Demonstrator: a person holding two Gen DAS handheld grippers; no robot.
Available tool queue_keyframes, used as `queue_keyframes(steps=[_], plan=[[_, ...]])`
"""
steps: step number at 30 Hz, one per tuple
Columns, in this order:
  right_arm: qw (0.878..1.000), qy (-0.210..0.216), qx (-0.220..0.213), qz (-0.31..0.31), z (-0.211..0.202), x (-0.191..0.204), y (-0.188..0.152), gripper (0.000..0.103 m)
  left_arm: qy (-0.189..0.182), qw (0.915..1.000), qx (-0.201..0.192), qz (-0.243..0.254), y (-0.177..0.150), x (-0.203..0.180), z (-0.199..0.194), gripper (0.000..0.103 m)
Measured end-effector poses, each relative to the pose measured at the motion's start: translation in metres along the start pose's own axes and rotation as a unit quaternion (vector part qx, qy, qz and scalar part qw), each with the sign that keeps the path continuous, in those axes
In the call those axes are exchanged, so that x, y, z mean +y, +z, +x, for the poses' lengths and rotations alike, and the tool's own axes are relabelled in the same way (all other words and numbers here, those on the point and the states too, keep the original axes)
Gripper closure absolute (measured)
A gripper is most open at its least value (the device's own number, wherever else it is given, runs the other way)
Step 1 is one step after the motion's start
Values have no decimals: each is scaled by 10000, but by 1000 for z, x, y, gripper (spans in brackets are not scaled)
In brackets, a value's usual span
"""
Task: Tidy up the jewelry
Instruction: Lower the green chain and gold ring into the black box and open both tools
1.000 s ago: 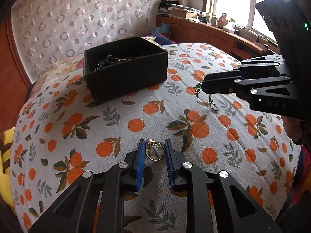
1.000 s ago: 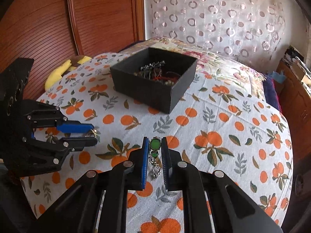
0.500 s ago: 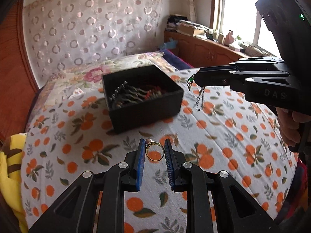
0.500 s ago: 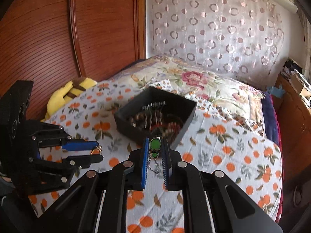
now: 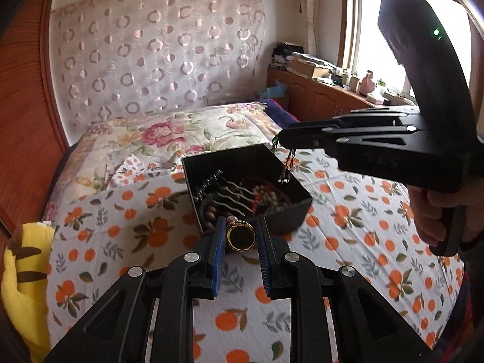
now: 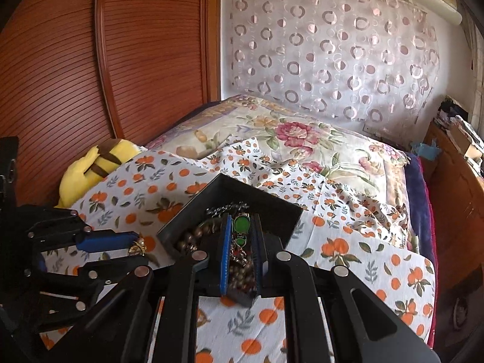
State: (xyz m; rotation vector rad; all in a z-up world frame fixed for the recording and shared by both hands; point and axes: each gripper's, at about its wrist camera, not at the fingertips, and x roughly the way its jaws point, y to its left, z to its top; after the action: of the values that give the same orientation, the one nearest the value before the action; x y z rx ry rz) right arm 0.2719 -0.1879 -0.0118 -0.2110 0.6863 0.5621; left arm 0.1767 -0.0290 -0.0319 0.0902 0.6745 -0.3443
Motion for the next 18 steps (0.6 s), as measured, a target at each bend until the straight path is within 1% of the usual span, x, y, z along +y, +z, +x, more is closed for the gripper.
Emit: queue_keyframes(steps=[6,10,14,16,18], plan=[[10000,43,17,10,14,-5,0,89,-1,10000,-19,-78,10,11,9,84],[9997,175,20,160,28,-12,-4,89,27,9999,0,-132,18,20,19,84],[9994,263,111,217,41,-14,-8,88,63,9998,18,-198,28,30,30,84],[9993,272,100,222,42,-14,-9,88,77,9997,33,-212,32,34,36,84],[9996,229,-5,137,41,-12,-10,87,97,9997,46,-213,36,36,41,84]])
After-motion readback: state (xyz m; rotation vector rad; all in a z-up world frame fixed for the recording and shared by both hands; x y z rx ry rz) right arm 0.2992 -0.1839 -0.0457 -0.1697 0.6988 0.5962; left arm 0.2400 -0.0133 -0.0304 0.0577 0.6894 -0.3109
